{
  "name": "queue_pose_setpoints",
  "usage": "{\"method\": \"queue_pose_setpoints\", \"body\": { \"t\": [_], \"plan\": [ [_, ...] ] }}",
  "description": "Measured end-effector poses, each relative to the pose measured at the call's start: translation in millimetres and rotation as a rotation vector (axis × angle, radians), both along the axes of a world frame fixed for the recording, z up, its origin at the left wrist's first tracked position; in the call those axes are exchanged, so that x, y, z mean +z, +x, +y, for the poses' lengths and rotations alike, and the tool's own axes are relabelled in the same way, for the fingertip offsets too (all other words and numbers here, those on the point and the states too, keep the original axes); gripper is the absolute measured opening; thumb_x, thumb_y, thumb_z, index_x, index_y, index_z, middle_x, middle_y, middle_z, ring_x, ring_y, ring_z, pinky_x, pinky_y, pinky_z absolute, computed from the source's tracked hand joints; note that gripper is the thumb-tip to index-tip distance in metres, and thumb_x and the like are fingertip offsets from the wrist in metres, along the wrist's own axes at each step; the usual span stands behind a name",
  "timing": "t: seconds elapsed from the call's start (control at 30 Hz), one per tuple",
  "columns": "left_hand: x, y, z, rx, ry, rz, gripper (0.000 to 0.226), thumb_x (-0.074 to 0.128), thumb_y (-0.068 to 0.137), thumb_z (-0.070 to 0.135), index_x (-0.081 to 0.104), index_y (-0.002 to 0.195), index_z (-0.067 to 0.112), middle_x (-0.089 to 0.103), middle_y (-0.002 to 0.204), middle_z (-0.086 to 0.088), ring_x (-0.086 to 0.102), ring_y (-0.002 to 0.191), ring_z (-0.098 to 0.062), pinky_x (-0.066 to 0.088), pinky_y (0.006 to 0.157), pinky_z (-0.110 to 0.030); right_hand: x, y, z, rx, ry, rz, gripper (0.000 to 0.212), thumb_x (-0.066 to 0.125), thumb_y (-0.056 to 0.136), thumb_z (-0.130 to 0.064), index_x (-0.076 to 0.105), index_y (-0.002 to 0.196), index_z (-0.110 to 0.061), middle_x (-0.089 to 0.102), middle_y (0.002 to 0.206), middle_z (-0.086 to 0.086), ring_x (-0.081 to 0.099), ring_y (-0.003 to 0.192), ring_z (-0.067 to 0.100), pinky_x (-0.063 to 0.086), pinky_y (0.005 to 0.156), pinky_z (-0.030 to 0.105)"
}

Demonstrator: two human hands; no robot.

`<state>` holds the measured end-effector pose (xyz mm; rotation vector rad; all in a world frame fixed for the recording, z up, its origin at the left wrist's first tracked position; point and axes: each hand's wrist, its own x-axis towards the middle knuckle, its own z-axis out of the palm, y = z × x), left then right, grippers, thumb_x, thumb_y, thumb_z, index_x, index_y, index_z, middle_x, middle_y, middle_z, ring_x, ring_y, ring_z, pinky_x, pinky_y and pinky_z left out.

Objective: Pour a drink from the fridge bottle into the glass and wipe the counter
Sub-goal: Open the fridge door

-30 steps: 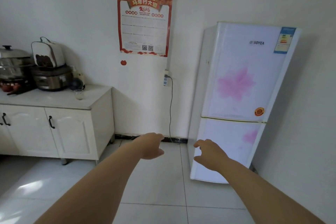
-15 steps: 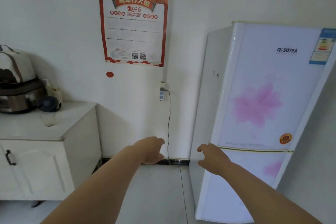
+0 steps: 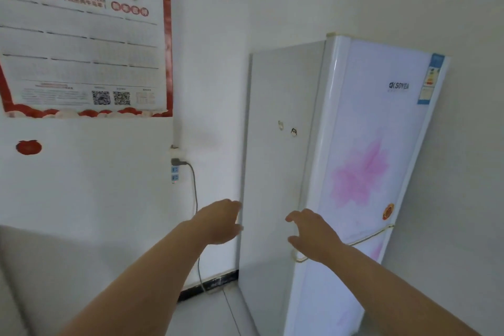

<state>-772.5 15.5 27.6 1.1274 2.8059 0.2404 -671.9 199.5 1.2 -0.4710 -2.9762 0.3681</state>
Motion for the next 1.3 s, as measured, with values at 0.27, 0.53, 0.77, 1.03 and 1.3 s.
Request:
{"method": "queue_pose_setpoints", "body": {
  "t": [0.27, 0.53, 0.77, 1.03, 1.3],
  "plan": [
    [11.3, -89.0, 68.3, -0.228, 0.092, 0.053, 0.058, 0.046, 0.096, 0.033, 0.024, 0.147, 0.016, 0.035, 0.15, -0.006, 0.035, 0.138, -0.023, 0.032, 0.112, -0.037, 26.8, -55.1, 41.1, -0.156, 0.174, 0.054, 0.048, 0.049, 0.091, -0.02, 0.036, 0.137, -0.021, 0.043, 0.135, 0.005, 0.042, 0.122, 0.024, 0.037, 0.1, 0.033],
    [43.5, -159.2, 158.9, -0.4, 0.319, 0.246, 0.057, 0.046, 0.096, 0.031, 0.025, 0.146, 0.014, 0.034, 0.15, -0.005, 0.036, 0.135, -0.023, 0.037, 0.108, -0.037, 80.6, -122.8, 90.1, -0.195, 0.437, 0.512, 0.048, 0.06, 0.08, -0.006, 0.053, 0.127, -0.013, 0.054, 0.125, 0.012, 0.05, 0.116, 0.033, 0.039, 0.097, 0.041],
    [73.5, -202.1, 223.2, -0.504, 0.6, 0.38, 0.059, 0.046, 0.095, 0.033, 0.025, 0.147, 0.013, 0.027, 0.154, -0.01, 0.026, 0.142, -0.025, 0.025, 0.114, -0.036, 120.6, -153.4, 122.3, -0.304, 0.767, 0.645, 0.05, 0.071, 0.067, -0.002, 0.059, 0.115, -0.013, 0.061, 0.116, 0.015, 0.057, 0.109, 0.035, 0.047, 0.094, 0.044],
    [89.6, -238.1, 289.6, -0.658, 0.909, 0.468, 0.063, 0.033, 0.091, 0.045, 0.03, 0.144, 0.01, 0.032, 0.151, -0.021, 0.03, 0.139, -0.041, 0.027, 0.109, -0.052, 141.0, -182.7, 138.3, -0.495, 1.026, 0.66, 0.053, 0.055, 0.082, -0.016, 0.044, 0.134, -0.015, 0.037, 0.144, 0.015, 0.032, 0.135, 0.04, 0.029, 0.109, 0.052],
    [90.3, -264.6, 335.0, -0.804, 1.088, 0.563, 0.057, 0.024, 0.096, 0.049, 0.026, 0.144, 0.018, 0.032, 0.15, -0.018, 0.019, 0.14, -0.032, 0.019, 0.113, -0.044, 138.2, -209.0, 151.8, -0.763, 1.166, 0.54, 0.054, 0.041, 0.09, -0.028, 0.034, 0.141, -0.012, 0.017, 0.149, 0.009, 0.015, 0.139, 0.033, 0.02, 0.111, 0.046]
  ]
}}
